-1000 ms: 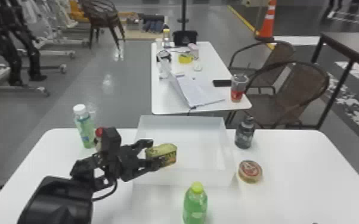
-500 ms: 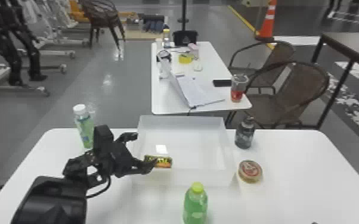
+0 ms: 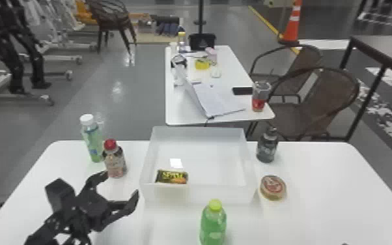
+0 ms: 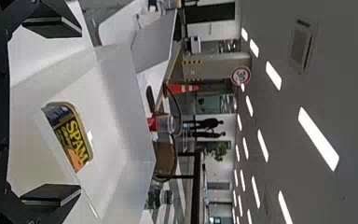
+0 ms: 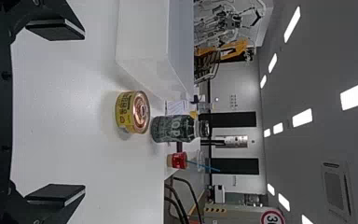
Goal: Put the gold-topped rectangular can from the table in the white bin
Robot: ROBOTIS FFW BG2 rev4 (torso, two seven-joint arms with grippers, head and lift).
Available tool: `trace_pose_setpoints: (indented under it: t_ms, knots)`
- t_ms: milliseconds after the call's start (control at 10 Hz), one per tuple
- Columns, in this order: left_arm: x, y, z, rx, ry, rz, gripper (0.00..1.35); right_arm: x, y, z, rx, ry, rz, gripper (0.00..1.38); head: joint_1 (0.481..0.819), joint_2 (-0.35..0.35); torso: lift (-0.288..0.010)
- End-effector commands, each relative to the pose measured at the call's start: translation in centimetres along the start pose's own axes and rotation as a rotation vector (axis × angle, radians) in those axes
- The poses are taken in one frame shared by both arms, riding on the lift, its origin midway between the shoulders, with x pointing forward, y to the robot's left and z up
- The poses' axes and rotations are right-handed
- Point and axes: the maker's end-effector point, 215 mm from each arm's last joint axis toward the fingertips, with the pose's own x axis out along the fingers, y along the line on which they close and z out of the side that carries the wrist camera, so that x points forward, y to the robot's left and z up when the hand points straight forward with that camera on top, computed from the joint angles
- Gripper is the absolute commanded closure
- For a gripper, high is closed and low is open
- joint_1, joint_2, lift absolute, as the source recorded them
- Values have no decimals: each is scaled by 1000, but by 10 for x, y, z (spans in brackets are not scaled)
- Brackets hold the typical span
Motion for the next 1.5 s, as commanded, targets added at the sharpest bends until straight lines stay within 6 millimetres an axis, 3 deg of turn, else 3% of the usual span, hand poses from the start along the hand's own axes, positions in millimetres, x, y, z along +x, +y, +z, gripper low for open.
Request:
trace_pose_setpoints:
  t_ms: [0, 300, 700, 1000, 1400]
  knots:
    - [-42, 10, -12, -28, -8, 107, 125, 0, 0, 1, 0, -1, 0, 134, 549, 0, -100]
    - [-108, 22, -42, -102, -2, 333, 125, -4, 1, 0, -2, 3, 1, 134, 549, 0, -100]
    - [-156, 17, -62, -124, 5, 472, 125, -10, 0, 2, -5, 2, -9, 134, 549, 0, -100]
    - [-164, 16, -68, -126, 17, 493, 125, -16, -1, 0, -3, 7, -20, 134, 549, 0, -100]
    - [-161, 12, -69, -135, 18, 486, 125, -18, 0, -1, -2, 11, -20, 134, 549, 0, -100]
